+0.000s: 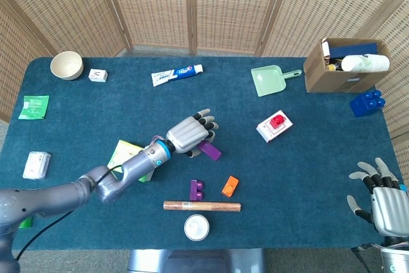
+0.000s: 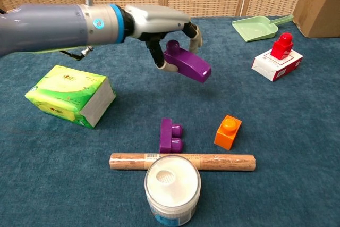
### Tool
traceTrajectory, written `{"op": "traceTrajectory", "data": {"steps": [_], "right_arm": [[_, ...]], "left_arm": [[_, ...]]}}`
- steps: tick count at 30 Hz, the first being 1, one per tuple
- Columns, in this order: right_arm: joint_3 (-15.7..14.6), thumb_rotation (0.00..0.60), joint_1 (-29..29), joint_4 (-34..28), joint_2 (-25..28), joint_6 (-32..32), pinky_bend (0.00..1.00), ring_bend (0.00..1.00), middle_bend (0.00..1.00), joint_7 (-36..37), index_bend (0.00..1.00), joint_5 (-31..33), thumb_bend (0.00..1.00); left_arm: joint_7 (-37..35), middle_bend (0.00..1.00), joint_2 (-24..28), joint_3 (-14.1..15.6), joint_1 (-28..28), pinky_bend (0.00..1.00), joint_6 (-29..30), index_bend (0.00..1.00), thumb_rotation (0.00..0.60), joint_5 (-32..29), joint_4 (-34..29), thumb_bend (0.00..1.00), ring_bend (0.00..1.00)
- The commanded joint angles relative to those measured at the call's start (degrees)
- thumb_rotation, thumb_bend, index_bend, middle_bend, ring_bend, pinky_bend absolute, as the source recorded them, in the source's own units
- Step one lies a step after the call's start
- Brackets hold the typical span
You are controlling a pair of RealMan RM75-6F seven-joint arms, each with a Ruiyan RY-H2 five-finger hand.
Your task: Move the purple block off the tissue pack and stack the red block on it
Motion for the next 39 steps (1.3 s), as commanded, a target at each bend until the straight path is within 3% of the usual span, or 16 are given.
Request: {"op": "traceTrajectory", "data": {"steps": [1,11,17,23,25,33,39], "right_arm": [[0.0,0.6,-0.1,-0.1,0.3,0.4,0.21,0.07,0.24,0.1,0.38,-0.2,0.26],[-0.1,0.6,-1.1,-0.4,1.4,1.1,0.21,0.07,0.24,0.5,0.38,0.3,0.26],[-0.1,0.6,-1.5,-0.5,1.5,1.5,0.21,0.07,0.24,0.8,0.38,0.4,0.26],[-0.1,0.6,-2.1,-0.4,1.6,2.2,0.21,0.07,0.24,1.1,0.38,0.5,0.26],[-0.1,0.6,-2.5,-0.3,1.9,2.6,0.21,0.07,0.24,1.3,0.38,0.7,0.26],[-0.1,0.6,-2.9,-0.1,2.1,3.0,0.21,0.07,0.24,2.1,0.38,0.5,0.26],[0.0,0.6,-2.8,0.1,2.2,3.0,0.21,0.07,0.24,2.4,0.38,0.1,0.26]], "left_arm": [[0.9,0.23,-2.8,0.0,-1.8,0.0,-1.0,0.53,0.6,-1.0,2.9,0.41,0.15],[1.1,0.22,-10.3,0.6,-5.4,0.0,-3.0,0.52,0.6,-2.2,13.2,0.41,0.15],[0.5,0.18,-14.1,1.2,-7.1,0.0,-4.4,0.41,0.6,-2.5,19.0,0.39,0.1],[-1.4,0.17,-16.9,1.6,-8.1,0.0,-4.2,0.44,0.6,-1.9,22.5,0.39,0.1],[-2.0,0.16,-17.6,1.6,-8.4,0.0,-4.5,0.4,0.6,-1.8,23.7,0.38,0.09],[-2.9,0.06,-17.0,1.7,-8.6,0.0,-3.6,0.18,0.6,-1.5,22.9,0.33,0.0],[-3.8,0.03,-14.6,0.8,-8.2,0.0,-1.0,0.11,0.6,-1.4,19.3,0.33,0.0]]}}
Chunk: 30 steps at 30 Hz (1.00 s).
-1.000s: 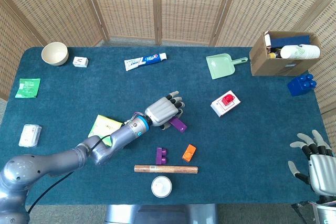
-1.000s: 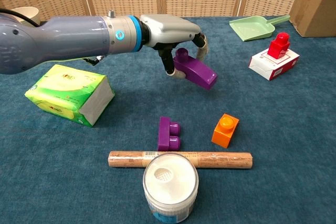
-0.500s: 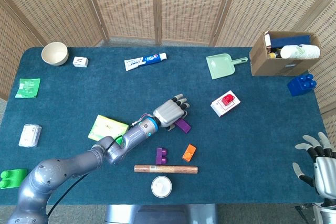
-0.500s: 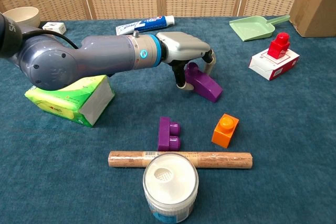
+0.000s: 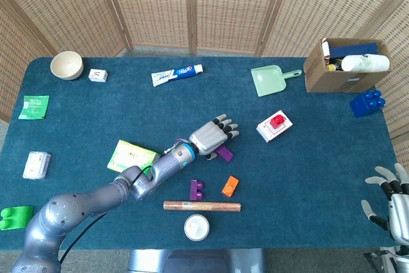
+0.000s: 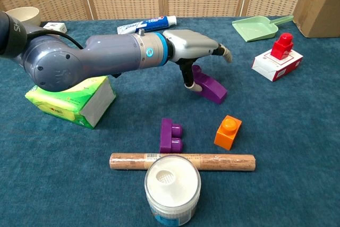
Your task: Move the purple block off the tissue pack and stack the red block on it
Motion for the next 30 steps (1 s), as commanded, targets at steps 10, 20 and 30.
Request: {"op": "traceTrajectory", "data": {"steps": [10,20,30], "right_arm": [[1.3,0.6,2.8,-0.5,1.9,-3.0,0.21,0.07,0.24,2.3,0.37,-0.8,0.26],[3.0,0.6,8.5,-0.7,2.7,-10.1,0.24,0.09,0.24,4.3,0.35,-0.8,0.26],[5.2,0.6,15.4,-0.7,1.7,-17.7,0.24,0.09,0.23,3.2,0.32,0.2,0.26]], "left_arm": [[-0.6,0.04,15.3,-0.1,6.9,0.0,9.6,0.11,0.6,0.7,-19.7,0.33,0.0],[0.6,0.07,32.1,3.9,17.7,0.0,19.2,0.18,0.6,1.5,-38.5,0.33,0.0],[3.5,0.11,47.8,10.9,30.7,0.0,30.5,0.22,0.6,4.4,-52.6,0.33,0.03]]}}
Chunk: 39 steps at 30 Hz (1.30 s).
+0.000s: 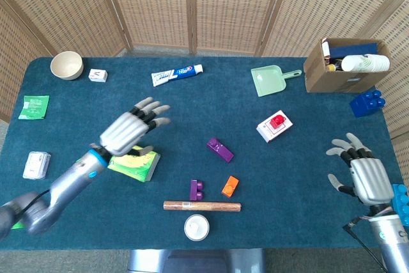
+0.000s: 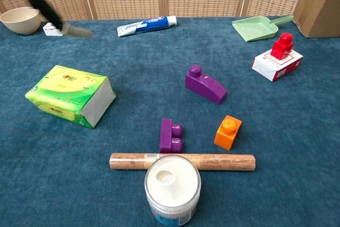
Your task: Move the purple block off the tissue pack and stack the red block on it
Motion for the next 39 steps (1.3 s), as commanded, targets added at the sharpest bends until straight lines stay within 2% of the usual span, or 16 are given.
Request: {"op": "traceTrajectory", "data": {"steps": [1,2,7,11,18,27,39], "right_arm": [[1.0,0.6,2.2,0.0,-0.4,-2.2,0.24,0.09,0.23,0.0,0.32,0.5,0.26],[1.5,0.6,3.6,-0.1,-0.7,-3.7,0.24,0.09,0.23,0.0,0.32,0.6,0.26],[2.6,0.6,7.2,-0.5,-1.3,-8.0,0.24,0.09,0.23,-2.2,0.3,2.7,0.26],[3.0,0.6,9.1,-0.7,-1.9,-9.8,0.24,0.09,0.23,-3.6,0.29,4.0,0.26],[4.2,0.6,14.3,1.2,-4.0,-15.2,0.24,0.09,0.22,-5.5,0.28,6.1,0.26],[5.2,0.6,21.3,5.7,-6.1,-22.8,0.26,0.09,0.22,-7.0,0.29,7.9,0.26],[5.6,0.6,28.8,13.6,-8.1,-31.3,0.26,0.1,0.22,-4.0,0.31,9.3,0.26]], "left_arm": [[1.5,0.11,6.3,4.1,6.6,0.0,6.2,0.23,0.6,2.1,-5.4,0.33,0.04],[2.1,0.13,8.5,6.0,10.1,0.0,9.3,0.24,0.6,2.3,-6.4,0.33,0.05],[5.3,0.2,11.8,9.7,18.1,0.0,17.0,0.28,0.6,4.9,-7.1,0.33,0.12],[6.8,0.2,12.4,10.5,22.2,0.0,21.1,0.28,0.6,5.9,-6.9,0.33,0.12],[5.0,0.2,11.8,11.0,27.6,0.0,26.7,0.29,0.6,9.3,-6.2,0.33,0.12],[4.0,0.2,10.3,10.0,29.3,0.0,25.8,0.29,0.6,10.4,-5.4,0.33,0.12],[3.4,0.19,8.9,8.4,30.1,0.0,23.2,0.3,0.6,9.5,-4.5,0.33,0.12]]}}
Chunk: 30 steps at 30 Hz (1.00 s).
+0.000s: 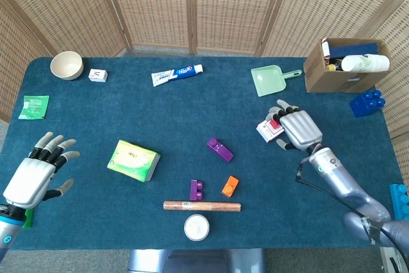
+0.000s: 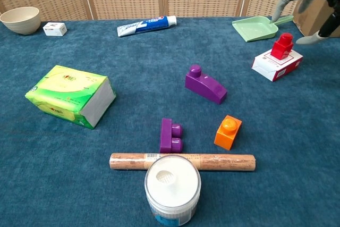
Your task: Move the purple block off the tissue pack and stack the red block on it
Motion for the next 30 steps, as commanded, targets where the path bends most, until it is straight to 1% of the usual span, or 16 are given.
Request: {"op": "traceTrajectory", "data": {"steps": [1,6,15,21,30], "right_arm": [[-0.1,0.6,1.6,2.2,-0.7,-1.9,0.26,0.1,0.22,1.4,0.32,0.0,0.26],[-0.9,0.6,3.9,5.9,-1.8,-4.3,0.26,0.11,0.22,2.6,0.34,-1.0,0.27],[-2.8,0.6,8.8,13.9,-4.5,-9.2,0.26,0.1,0.22,4.9,0.33,-3.1,0.26],[-4.0,0.6,11.1,17.9,-6.4,-11.1,0.26,0.09,0.22,6.1,0.33,-4.0,0.26],[-5.6,0.6,13.3,22.2,-8.3,-12.9,0.26,0.09,0.22,7.7,0.33,-4.9,0.26]], "left_arm": [[-0.1,0.19,-0.2,-0.2,0.2,0.0,-0.4,0.3,0.6,-0.3,0.1,0.33,0.12],[-0.2,0.19,-0.5,-0.5,0.3,0.0,-1.6,0.3,0.6,-0.6,0.3,0.33,0.12],[-0.1,0.18,-1.6,-1.4,0.6,0.0,-3.5,0.3,0.6,-1.4,0.8,0.33,0.12],[0.3,0.18,-2.0,-1.9,0.8,0.0,-4.3,0.3,0.6,-1.8,0.9,0.33,0.12],[0.5,0.18,-2.1,-2.5,1.1,0.0,-5.1,0.3,0.6,-2.4,0.9,0.33,0.12]]}}
